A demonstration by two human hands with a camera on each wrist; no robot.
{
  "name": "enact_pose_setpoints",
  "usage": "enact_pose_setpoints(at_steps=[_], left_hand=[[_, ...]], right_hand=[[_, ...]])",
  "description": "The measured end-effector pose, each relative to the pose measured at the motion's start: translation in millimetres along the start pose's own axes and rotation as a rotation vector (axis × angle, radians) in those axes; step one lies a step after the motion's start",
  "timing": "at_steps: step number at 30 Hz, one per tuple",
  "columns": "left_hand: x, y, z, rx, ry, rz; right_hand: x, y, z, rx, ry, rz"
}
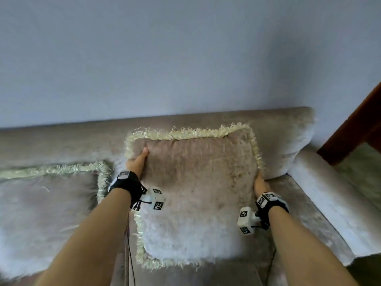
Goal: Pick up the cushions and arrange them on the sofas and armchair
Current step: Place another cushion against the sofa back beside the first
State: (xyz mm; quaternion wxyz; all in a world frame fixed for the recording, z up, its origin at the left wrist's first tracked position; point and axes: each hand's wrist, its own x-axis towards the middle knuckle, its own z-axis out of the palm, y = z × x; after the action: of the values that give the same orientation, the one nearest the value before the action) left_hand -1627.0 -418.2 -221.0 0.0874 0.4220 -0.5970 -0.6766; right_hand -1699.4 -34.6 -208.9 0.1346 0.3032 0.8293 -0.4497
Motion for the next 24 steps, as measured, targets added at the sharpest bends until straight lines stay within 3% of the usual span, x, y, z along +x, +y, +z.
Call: enact_pose_setpoints(at_steps=[7,12,17,24], left_hand=[[55.7,-17.8,-7.3,-0.074,0.158,0.055],[115.1,-61.4,-2.3,-0.063,0.202,0.061],[165.8,-102.7,3.6,0.023,0.224,0.134],[204.5,-112.9,25.5,-0.029,0.259,0.215]], right_hand=[[82.8,-32.0,111.6,-0.024,-0.092,-0.066],[153.4,-17.0,184.0,-0.051,-0.13,-0.088],[194.4,-6.7,223.8,-0.185,-0.173,-0.075],[240.3,0.6,260.9,-0.133,-0.149,-0.089]])
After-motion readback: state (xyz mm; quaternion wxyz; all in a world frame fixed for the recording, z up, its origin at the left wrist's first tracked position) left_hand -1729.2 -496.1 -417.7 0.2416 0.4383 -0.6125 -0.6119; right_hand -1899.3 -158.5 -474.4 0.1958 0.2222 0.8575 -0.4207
